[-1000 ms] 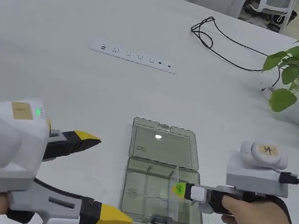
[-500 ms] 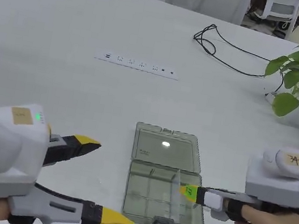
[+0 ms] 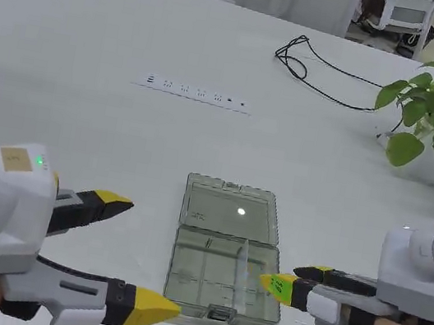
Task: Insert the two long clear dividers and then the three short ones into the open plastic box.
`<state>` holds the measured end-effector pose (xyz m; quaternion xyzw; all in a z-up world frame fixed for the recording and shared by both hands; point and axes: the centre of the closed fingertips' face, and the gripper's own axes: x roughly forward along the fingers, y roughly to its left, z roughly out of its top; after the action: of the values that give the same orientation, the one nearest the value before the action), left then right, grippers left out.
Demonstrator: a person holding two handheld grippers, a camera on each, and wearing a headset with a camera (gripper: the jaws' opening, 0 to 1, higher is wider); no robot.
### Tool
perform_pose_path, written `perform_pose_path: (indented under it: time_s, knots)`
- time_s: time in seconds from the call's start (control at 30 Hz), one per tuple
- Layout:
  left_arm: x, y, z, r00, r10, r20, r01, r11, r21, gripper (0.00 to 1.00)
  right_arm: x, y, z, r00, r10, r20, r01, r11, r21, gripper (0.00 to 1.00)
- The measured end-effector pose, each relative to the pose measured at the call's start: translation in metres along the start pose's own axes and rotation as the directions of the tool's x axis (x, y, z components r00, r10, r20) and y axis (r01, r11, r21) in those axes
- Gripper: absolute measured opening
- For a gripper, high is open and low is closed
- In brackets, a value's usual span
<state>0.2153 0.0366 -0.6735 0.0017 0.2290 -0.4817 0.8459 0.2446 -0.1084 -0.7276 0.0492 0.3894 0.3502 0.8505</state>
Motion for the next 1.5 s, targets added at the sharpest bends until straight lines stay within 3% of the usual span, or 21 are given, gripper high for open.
perform_pose_path:
  time_s: [0.23, 0.43, 0.63, 0.77, 0.97, 1.1, 1.23, 1.27, 1.3, 1.33, 1.4, 1.43, 1.5]
  knots:
    - [-0.002, -0.001, -0.003, 0.9996, 0.027, -0.006, -0.027, 1.0, 0.001, 0.85, -0.009, 0.005, -0.003, 0.9991, 0.04, 0.016, -0.038, 0.993, -0.115, 0.54]
    - [-0.005, -0.001, -0.009, 0.9987, 0.049, -0.017, -0.049, 0.999, -0.006, 0.84, -0.018, 0.01, -0.004, 0.9962, 0.073, 0.048, -0.061, 0.972, -0.228, 0.63]
    - [-0.005, 0.0, -0.016, 0.997, 0.069, -0.034, -0.07, 0.997, -0.016, 0.84, -0.026, 0.011, -0.012, 0.993, 0.101, 0.061, -0.081, 0.96, -0.269, 0.68]
    - [-0.007, 0.002, -0.025, 0.9947, 0.086, -0.056, -0.087, 0.996, -0.018, 0.83, -0.035, 0.011, -0.018, 0.9888, 0.121, 0.087, -0.086, 0.94, -0.329, 0.73]
    - [-0.009, 0.011, -0.04, 0.988, 0.112, -0.106, -0.115, 0.993, -0.019, 0.81, -0.044, 0.005, -0.031, 0.989, 0.117, 0.091, -0.079, 0.937, -0.341, 0.77]
    - [-0.009, 0.018, -0.052, 0.9787, 0.128, -0.161, -0.13, 0.992, -0.002, 0.78, -0.049, 0.002, -0.036, 0.9889, 0.112, 0.097, -0.073, 0.937, -0.343, 0.77]
    - [-0.008, 0.028, -0.073, 0.9572, 0.143, -0.252, -0.147, 0.989, 0.005, 0.75, -0.051, 0.0, -0.037, 0.9892, 0.102, 0.105, -0.06, 0.938, -0.342, 0.75]
    - [-0.008, 0.031, -0.08, 0.9476, 0.147, -0.284, -0.153, 0.988, 0.002, 0.74, -0.051, 0.001, -0.037, 0.9886, 0.102, 0.111, -0.059, 0.938, -0.341, 0.75]
    - [-0.007, 0.032, -0.081, 0.9486, 0.144, -0.282, -0.149, 0.989, 0.005, 0.73, -0.051, 0.001, -0.036, 0.988, 0.102, 0.116, -0.058, 0.939, -0.338, 0.75]
    - [-0.006, 0.036, -0.087, 0.9387, 0.15, -0.311, -0.156, 0.988, 0.003, 0.72, -0.052, 0.002, -0.035, 0.9863, 0.106, 0.126, -0.058, 0.939, -0.338, 0.75]
    - [-0.004, 0.042, -0.094, 0.9316, 0.151, -0.331, -0.157, 0.988, 0.008, 0.69, -0.053, 0.003, -0.034, 0.9853, 0.106, 0.134, -0.055, 0.939, -0.338, 0.75]
    - [-0.004, 0.046, -0.101, 0.9214, 0.153, -0.357, -0.166, 0.986, -0.005, 0.67, -0.053, 0.004, -0.033, 0.9847, 0.106, 0.139, -0.054, 0.94, -0.336, 0.75]
    - [-0.002, 0.052, -0.107, 0.9112, 0.154, -0.382, -0.173, 0.985, -0.014, 0.64, -0.054, 0.004, -0.033, 0.9837, 0.106, 0.145, -0.052, 0.941, -0.333, 0.75]
